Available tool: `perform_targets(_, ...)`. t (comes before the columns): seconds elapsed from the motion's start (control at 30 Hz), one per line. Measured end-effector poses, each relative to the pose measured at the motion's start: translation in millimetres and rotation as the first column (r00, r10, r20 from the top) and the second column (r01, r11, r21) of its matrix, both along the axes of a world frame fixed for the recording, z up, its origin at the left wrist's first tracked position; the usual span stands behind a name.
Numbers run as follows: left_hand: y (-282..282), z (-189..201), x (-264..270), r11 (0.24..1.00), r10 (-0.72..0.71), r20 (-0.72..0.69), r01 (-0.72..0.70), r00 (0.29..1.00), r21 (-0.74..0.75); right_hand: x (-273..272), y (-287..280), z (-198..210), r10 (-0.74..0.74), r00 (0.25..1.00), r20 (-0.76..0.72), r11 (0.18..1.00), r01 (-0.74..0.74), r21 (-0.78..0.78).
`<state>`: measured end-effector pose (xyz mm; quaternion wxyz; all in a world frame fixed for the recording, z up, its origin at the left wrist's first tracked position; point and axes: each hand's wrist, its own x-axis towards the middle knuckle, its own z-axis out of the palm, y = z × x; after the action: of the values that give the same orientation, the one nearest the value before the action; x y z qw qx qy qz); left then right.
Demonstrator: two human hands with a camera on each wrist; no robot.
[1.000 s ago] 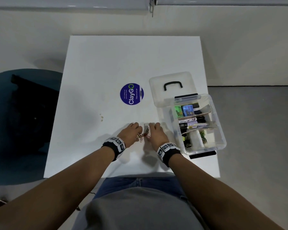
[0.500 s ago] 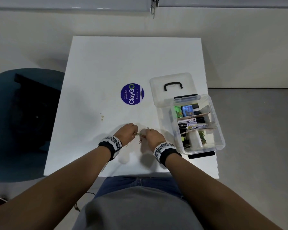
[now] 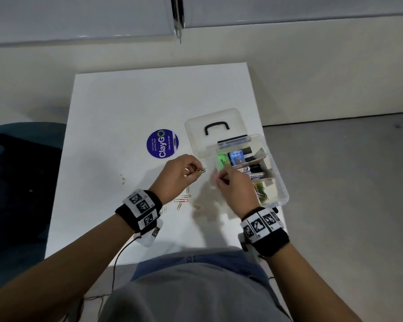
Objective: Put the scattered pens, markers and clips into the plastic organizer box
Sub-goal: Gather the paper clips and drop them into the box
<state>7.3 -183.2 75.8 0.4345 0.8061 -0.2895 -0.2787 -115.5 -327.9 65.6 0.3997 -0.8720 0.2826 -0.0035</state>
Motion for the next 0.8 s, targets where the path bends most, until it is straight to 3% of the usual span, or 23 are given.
perform_targets(0.2, -100, 4, -57, 0.961, -0.273, 0.054, 0.274, 0.961, -0.029, -60, -68, 6, -0.275, 0.961, -0.027, 0.959, 0.272, -0.085)
perform_targets(0.37, -149, -25, -84, 0.904, -0.418, 0.047, 0.411, 0.907, 0.116, -74, -89, -10, -0.234, 0.942, -0.242, 0.969, 0.205, -0.138)
perform_targets(0.47, -146, -35, -83, 0.885, -0.458, 0.054, 0.451, 0.887, 0.113, -72, -88, -12, -0.188, 0.951, -0.246, 0.976, 0.151, -0.159)
perform_targets(0.57, -121, -30, -66, 0.942, -0.334, 0.011, 0.334, 0.942, 0.038, -59, -72, -6, -0.141, 0.981, -0.131, 0.978, 0.118, -0.171)
perform_targets(0.67, -76, -33, -30, 0.995, -0.088, 0.036, 0.086, 0.995, 0.050, -29, -38, 0, 0.004, 1.000, -0.021, 0.994, -0.006, -0.110)
perform_targets(0.73, -39, -48, -4, 0.985, 0.070, 0.109, -0.086, 0.992, 0.147, -2, -8, -4, 0.146, 0.989, -0.024, 0.986, -0.148, -0.079)
perform_targets(0.8, 0, -64, 13, 0.929, 0.122, 0.172, -0.174, 0.978, 0.328, 24, 23, -19, 0.270, 0.958, -0.098, 0.960, -0.276, -0.043)
